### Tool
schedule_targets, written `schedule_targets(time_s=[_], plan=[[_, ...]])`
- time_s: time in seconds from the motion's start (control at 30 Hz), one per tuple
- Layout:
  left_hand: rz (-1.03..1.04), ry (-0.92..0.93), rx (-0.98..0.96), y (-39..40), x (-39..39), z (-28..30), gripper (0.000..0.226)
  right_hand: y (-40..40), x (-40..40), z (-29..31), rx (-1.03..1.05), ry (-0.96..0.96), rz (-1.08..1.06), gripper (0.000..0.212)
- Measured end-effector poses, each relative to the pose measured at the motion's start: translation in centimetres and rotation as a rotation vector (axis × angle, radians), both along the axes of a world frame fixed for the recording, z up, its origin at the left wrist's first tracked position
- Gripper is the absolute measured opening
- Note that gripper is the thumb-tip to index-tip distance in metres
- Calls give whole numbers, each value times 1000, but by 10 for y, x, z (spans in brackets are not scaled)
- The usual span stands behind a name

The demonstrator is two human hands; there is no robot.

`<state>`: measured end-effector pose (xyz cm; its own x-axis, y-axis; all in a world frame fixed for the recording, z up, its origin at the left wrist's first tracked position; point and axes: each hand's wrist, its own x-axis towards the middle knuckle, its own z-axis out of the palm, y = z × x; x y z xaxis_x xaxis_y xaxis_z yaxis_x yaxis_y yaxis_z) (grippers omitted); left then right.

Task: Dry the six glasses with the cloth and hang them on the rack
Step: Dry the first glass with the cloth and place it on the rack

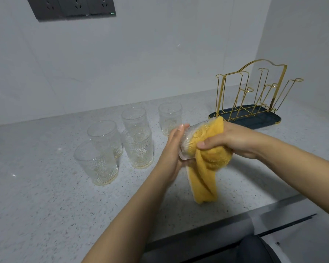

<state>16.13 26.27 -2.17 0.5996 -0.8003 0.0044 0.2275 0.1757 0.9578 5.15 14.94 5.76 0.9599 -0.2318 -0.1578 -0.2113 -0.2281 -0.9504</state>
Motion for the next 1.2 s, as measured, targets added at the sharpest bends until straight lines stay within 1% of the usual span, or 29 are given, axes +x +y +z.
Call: schedule_targets(time_s=[0.03, 0.07, 0.1, 0.13, 0.17, 0.2, 0.27, 0.3, 0.33, 0.37, 0.4, 0.47, 0.5, 0.57, 0.63, 0.7, 0.77, 0.83, 0.9, 0.97, 1.03, 1.07, 1.17, 1.2], plan=[[50, -96, -21, -1, -1, -1, 59, -1, 0, 0, 143, -19, -41, 26], [99, -181, -44, -2, -2, -1, 54, 0, 1, -2, 197, -24, -50, 32], [128, -223, -61, -2, -1, -3, 49, 3, 1, -4, 182, -26, -31, 37], [140, -217, -62, -3, -1, -5, 46, 6, 2, -7, 100, -20, 4, 40], [136, -190, -41, -2, 2, -7, 47, 8, 1, -9, -56, -6, 62, 41], [115, -139, -13, -2, 4, -8, 50, 10, 0, -12, -278, 19, 150, 41], [34, -34, 77, 0, 6, -7, 66, 12, -1, -19, -776, 41, 357, 41], [-17, -10, 134, 1, 7, -6, 71, 13, -3, -24, -966, 14, 412, 42], [-51, -7, 177, 2, 9, -6, 68, 11, -3, -30, -1102, -44, 423, 45], [-72, -18, 206, 2, 11, -6, 60, 7, -3, -37, -1187, -97, 399, 46], [-89, -24, 228, 3, 13, -6, 50, 4, -3, -42, -1252, -123, 385, 42], [-123, 0, 268, 4, 16, -3, 34, -3, -2, -52, -1422, -127, 410, 35], [-133, 17, 284, 4, 17, -3, 33, -5, -3, -53, -1499, -130, 420, 32], [-148, 40, 306, 4, 17, -1, 34, -6, -4, -50, -1569, -214, 412, 28], [-153, 58, 295, 4, 16, 0, 34, -5, -4, -49, -1519, -228, 425, 28], [-141, 99, 279, 3, 15, -1, 34, -5, -3, -46, -1413, -191, 433, 32], [-130, 178, 239, 4, 14, -2, 41, -6, 0, -42, -1318, -195, 400, 33], [-119, 277, 200, 5, 12, -1, 55, -9, -1, -35, -1188, -185, 274, 31], [-121, 339, 165, 7, 10, -2, 63, -11, -4, -25, -1067, -109, 157, 25], [-155, 324, 178, 10, 9, -2, 67, -17, -7, -18, -813, -94, 118, 17], [-246, 292, 205, 16, 11, 1, 67, -24, -12, -9, -598, -89, 148, 20], [-307, 268, 215, 18, 13, 3, 69, -27, -14, -5, -537, -78, 183, 21], [-504, 163, 229, 16, 13, 20, 93, -30, -19, 4, -457, -41, 309, 23], [-546, 111, 239, 12, 11, 26, 94, -30, -19, 6, -431, -20, 331, 24]])
